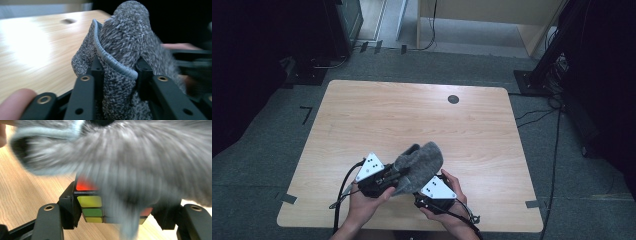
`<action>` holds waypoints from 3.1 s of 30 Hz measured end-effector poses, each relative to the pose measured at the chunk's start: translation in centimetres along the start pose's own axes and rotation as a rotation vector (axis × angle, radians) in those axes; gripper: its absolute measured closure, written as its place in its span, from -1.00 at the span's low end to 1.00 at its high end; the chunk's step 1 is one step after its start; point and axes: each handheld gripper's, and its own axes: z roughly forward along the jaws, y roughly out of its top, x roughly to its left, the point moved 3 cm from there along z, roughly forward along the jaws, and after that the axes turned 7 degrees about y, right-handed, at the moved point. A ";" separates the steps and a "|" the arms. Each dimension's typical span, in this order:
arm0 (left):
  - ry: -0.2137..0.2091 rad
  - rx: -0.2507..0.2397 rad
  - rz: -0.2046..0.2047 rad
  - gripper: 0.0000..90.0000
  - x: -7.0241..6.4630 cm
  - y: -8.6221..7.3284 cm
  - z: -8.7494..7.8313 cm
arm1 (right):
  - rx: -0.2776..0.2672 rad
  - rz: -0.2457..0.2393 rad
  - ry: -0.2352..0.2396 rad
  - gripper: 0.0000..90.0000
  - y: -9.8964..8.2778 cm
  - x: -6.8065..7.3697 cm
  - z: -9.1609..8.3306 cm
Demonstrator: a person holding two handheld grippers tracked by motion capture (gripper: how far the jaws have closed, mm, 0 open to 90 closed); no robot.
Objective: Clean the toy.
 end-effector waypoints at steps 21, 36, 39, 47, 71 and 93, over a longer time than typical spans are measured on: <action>0.129 0.030 0.043 0.47 0.9 -0.7 0.5 | 0.005 0.062 0.005 -0.23 0.1 -0.3 -0.3; 0.114 0.052 0.030 0.56 1.3 -1.0 0.6 | 0.013 0.050 -0.004 -0.24 -0.1 -0.3 0.0; 0.085 0.043 0.037 0.58 0.7 -1.0 0.5 | 0.013 0.055 0.004 -0.24 -0.1 -0.1 0.2; 0.104 0.053 0.063 0.55 0.3 -1.3 1.1 | 0.023 0.060 -0.016 -0.24 -0.3 -0.5 -0.1; 0.047 0.029 0.173 0.50 -2.0 -1.2 0.9 | 0.019 0.058 -0.014 -0.24 -0.3 -0.3 0.3; 0.245 0.064 0.089 0.54 0.5 -0.9 0.4 | 0.009 0.064 -0.037 -0.24 -0.1 -0.7 -0.4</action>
